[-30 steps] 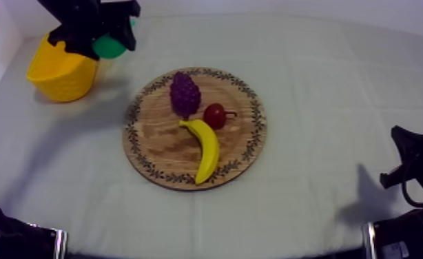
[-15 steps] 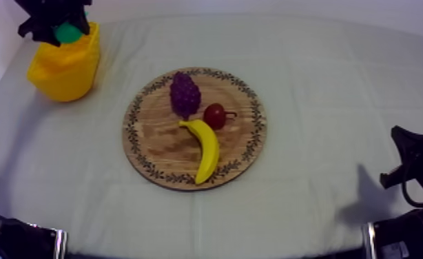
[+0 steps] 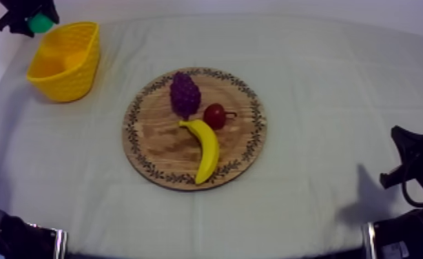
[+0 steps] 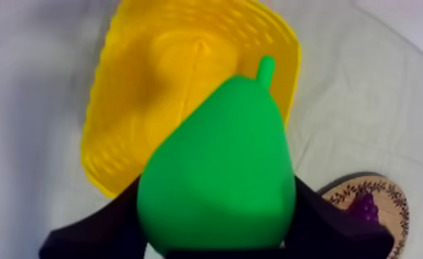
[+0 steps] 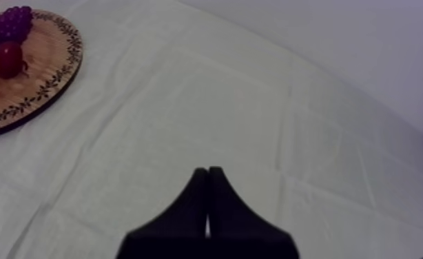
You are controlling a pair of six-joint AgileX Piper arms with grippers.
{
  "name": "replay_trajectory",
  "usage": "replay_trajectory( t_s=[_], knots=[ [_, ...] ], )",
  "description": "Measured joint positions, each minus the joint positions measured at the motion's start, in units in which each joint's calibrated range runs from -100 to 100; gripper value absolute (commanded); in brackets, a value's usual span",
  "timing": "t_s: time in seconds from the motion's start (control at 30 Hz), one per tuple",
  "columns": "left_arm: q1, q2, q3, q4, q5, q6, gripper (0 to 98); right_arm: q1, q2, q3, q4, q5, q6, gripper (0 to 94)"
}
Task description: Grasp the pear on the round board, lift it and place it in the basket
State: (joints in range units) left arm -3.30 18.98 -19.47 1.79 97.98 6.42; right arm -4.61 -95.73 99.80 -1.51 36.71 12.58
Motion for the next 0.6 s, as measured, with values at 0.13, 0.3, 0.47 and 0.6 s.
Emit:
replay_trajectory(
  t_s=[0.13,0.3,0.47,0.6],
  knots=[
    [-0.6,1.4,-2.1,-0.09,0.2,-0.2,54.3,0.0,0.0,0.0,-0.1,0.0,0.0,0.2],
    [-0.8,3.4,-3.7,-0.09,0.0,-0.3,54.6,0.0,0.0,0.0,-0.1,0.0,0.0,0.2],
    [-0.7,6.5,-3.6,0.02,-1.7,-0.8,55.4,0.0,0.0,0.0,-0.1,0.0,0.0,0.2],
    [-0.6,9.4,-3.6,0.46,-3.3,-1.0,55.9,0.0,0.0,0.0,-0.1,0.0,0.0,0.2]
  ],
)
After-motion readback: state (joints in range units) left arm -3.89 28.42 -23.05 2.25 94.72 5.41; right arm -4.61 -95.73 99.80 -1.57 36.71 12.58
